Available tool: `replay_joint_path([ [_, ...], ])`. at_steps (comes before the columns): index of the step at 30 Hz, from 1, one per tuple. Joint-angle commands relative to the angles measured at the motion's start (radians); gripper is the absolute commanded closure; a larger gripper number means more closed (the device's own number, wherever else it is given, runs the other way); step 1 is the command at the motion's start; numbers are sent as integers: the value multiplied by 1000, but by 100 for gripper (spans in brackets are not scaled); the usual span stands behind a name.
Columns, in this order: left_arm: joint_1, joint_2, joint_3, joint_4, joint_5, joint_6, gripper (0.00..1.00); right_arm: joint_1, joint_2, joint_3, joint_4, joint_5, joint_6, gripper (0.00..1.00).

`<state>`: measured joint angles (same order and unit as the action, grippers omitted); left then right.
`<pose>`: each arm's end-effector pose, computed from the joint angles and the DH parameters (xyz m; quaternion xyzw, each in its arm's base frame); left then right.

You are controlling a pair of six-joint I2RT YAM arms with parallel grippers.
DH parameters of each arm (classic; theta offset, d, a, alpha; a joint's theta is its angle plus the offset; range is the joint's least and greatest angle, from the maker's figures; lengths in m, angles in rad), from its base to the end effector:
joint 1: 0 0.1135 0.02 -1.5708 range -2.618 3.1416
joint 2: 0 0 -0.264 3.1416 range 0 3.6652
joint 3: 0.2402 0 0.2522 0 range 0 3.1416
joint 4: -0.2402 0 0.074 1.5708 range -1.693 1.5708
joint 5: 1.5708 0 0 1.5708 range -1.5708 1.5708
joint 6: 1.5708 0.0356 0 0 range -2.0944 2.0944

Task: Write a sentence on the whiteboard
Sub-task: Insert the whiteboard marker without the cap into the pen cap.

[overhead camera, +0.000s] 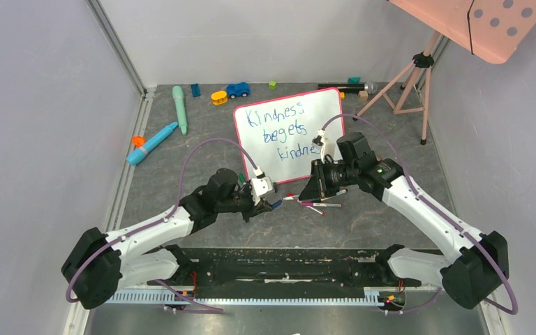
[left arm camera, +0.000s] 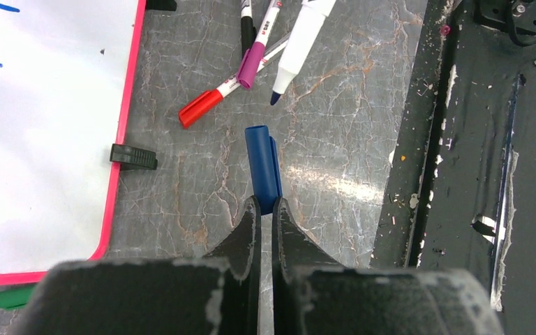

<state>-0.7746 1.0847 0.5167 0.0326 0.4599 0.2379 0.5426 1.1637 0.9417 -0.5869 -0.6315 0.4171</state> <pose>0.1508 -0.1697 0.2117 0.5089 0.6853 -0.3187 0.4121 0.1934 0.1412 0.2862 -0.1706 0.8734 0.4189 0.1804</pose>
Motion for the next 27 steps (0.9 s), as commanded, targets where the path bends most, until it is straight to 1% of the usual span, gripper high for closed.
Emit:
replay_joint_path([
  [1,-3,-22,-8,50,30,41,98,2,-7,2,13,-10,-12,100],
  [11,-5,-39,-13,62,64,43,98,2,6,4,10,35,-5,100],
  [27,-5,-51,-17,75,72,41,98,2,7,-4,-2,35,-3,100],
])
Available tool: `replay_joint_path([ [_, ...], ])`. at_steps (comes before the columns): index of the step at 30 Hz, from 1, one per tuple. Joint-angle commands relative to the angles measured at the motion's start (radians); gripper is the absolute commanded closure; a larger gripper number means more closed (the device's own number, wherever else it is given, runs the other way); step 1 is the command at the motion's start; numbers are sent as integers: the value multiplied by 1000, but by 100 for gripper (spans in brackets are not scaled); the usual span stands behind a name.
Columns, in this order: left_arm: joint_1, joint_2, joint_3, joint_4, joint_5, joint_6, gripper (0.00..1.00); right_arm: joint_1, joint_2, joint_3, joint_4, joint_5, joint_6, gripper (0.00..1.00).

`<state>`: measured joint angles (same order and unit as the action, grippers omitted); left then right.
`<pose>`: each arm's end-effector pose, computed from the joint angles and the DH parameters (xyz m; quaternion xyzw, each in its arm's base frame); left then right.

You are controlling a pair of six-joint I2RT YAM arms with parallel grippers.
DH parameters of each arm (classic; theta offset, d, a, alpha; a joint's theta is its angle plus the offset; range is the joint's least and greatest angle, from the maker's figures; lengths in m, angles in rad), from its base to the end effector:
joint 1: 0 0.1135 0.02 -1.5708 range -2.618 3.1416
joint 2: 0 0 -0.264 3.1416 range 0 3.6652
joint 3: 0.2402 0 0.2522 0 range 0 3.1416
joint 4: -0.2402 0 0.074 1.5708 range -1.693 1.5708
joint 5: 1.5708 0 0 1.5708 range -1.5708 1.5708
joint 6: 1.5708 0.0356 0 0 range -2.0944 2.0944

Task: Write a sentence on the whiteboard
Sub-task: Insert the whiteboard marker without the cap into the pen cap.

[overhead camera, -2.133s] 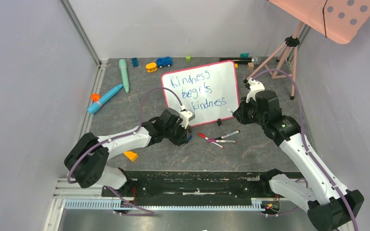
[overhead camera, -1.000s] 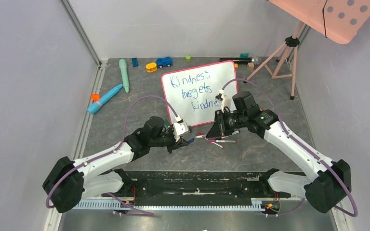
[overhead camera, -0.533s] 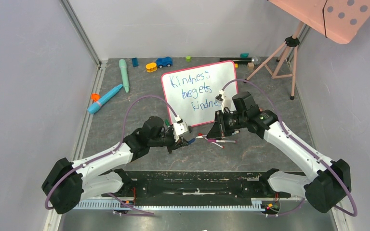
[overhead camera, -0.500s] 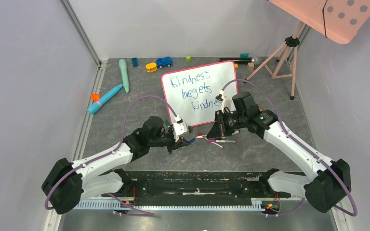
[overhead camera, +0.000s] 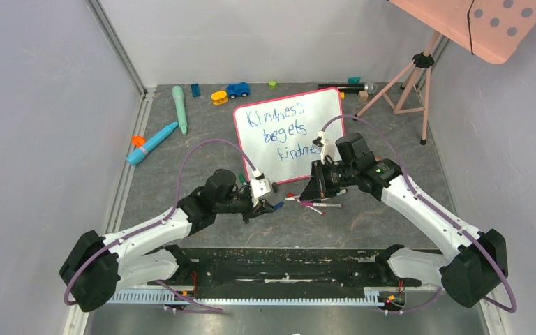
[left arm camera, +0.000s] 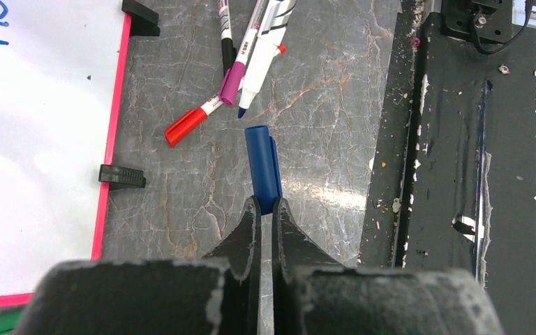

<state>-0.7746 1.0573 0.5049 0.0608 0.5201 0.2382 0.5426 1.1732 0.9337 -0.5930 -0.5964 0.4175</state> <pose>0.1469 -0.1685 0.2165 0.5177 0.6609 -0.3443 0.4203 0.1949 0.1408 0.2806 -0.1615 0.8831 0.4023 0.1794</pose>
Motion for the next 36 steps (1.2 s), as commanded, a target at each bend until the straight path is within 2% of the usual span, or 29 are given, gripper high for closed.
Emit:
replay_joint_path([
  [1,-4,-24,-5,47,12,40,98,2,-4,2,5,-2,-2,100],
  [23,-4,-23,-4,50,13,38,98,22,17,-15,15,-57,-9,100],
  [36,-5,-75,-28,66,147,90,98,25,61,18,-18,-110,-63,100],
])
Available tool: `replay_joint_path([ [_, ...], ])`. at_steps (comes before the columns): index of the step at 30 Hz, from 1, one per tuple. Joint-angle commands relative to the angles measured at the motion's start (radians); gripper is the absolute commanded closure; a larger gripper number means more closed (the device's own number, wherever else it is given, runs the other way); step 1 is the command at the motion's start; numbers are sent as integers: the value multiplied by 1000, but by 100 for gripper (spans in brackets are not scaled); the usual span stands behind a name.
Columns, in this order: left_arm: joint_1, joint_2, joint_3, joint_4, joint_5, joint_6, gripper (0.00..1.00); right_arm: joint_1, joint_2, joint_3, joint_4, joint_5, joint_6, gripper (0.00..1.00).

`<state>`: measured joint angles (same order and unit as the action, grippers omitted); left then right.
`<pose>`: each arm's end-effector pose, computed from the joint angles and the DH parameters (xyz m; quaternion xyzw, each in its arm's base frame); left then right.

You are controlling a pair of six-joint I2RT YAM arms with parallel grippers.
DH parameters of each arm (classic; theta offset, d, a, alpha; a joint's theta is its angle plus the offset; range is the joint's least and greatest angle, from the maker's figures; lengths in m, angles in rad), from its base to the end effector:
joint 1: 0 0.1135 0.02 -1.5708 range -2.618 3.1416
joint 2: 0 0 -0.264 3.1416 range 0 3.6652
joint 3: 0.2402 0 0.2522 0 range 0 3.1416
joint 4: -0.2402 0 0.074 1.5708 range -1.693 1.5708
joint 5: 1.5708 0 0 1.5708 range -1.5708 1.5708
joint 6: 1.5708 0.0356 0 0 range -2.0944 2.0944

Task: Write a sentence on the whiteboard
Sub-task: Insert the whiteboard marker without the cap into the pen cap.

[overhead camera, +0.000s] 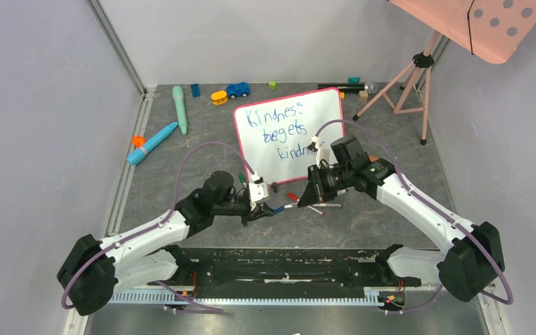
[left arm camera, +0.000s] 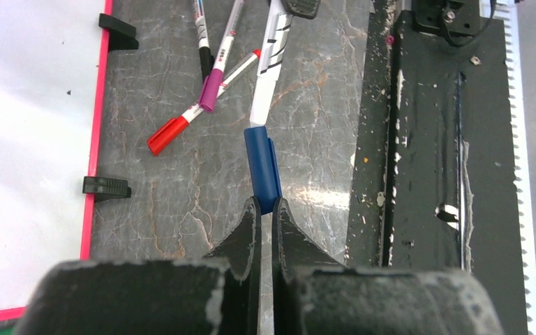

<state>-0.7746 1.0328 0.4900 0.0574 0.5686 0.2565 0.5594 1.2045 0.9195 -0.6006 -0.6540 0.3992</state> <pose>0.1420 -0.1658 0.2165 0.5313 0.6437 -0.3592 0.4177 0.1937 0.1468 0.2695 -0.1789 0.8805 0.4152 0.1428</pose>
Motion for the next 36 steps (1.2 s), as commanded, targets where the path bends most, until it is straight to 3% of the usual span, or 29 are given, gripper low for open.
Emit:
replay_joint_path([
  [1,-4,-56,-13,70,102,79,98,8,39,43,-21,-57,-56,100],
  [9,-4,-34,23,55,123,107,98,8,66,88,-45,-88,-78,100],
  [24,-5,16,47,189,122,43,98,8,39,56,41,-146,15,100],
  [36,-8,100,180,116,168,130,98,8,79,72,-54,-111,-17,100],
])
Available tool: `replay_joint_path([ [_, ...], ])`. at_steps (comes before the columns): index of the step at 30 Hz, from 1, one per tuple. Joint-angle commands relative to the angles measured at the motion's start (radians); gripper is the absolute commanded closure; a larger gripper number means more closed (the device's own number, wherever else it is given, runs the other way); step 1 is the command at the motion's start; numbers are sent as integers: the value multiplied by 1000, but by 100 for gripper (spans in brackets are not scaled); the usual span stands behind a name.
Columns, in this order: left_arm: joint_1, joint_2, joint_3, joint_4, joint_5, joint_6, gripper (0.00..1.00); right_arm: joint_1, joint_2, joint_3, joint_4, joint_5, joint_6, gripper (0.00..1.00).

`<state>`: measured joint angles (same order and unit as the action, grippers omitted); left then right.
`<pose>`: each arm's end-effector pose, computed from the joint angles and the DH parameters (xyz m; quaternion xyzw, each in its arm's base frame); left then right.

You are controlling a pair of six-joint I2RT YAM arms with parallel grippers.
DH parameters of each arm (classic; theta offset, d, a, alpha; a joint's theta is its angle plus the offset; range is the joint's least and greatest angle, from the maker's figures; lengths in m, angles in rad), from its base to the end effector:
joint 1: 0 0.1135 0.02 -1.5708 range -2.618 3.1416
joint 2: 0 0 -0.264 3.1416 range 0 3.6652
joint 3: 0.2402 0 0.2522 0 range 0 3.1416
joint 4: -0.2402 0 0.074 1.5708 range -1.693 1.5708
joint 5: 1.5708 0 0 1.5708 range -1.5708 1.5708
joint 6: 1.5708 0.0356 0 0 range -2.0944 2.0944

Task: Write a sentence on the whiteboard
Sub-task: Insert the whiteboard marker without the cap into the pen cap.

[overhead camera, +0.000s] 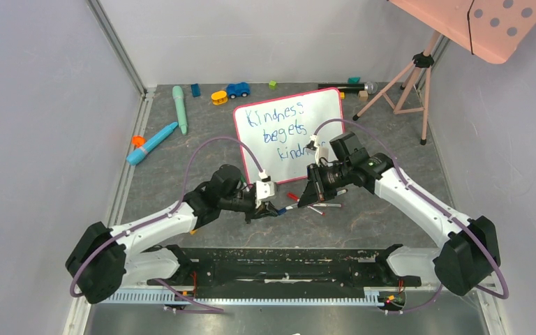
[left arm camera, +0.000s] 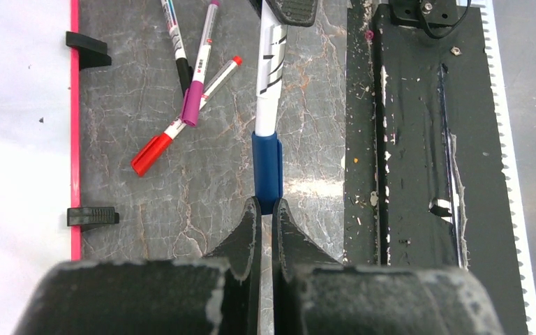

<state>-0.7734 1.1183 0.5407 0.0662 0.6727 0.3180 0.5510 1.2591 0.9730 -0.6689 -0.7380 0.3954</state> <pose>0.1501 -0.1775 0.2176 0.5653 0.6097 -0.3851 0.4004 0.1995 0.1507 0.2713 -0.1781 0.8776 0.4348 0.0950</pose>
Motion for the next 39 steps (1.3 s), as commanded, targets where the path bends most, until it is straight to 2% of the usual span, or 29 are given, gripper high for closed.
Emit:
replay_joint_path([
  [1,-9,21,134,111,60,72,98,17,25,18,11,-18,-13,100],
  [16,-43,129,196,223,18,47,98,22,65,34,-55,55,-23,100],
  [22,-46,164,192,305,18,17,98,24,56,17,4,-19,29,100],
  [28,-62,186,223,362,21,-40,98,33,65,28,-8,77,31,100],
  [33,-107,266,239,421,-27,-95,98,50,101,70,-93,220,17,100],
  [39,-156,407,170,605,-124,-148,98,99,143,69,-136,413,10,100],
])
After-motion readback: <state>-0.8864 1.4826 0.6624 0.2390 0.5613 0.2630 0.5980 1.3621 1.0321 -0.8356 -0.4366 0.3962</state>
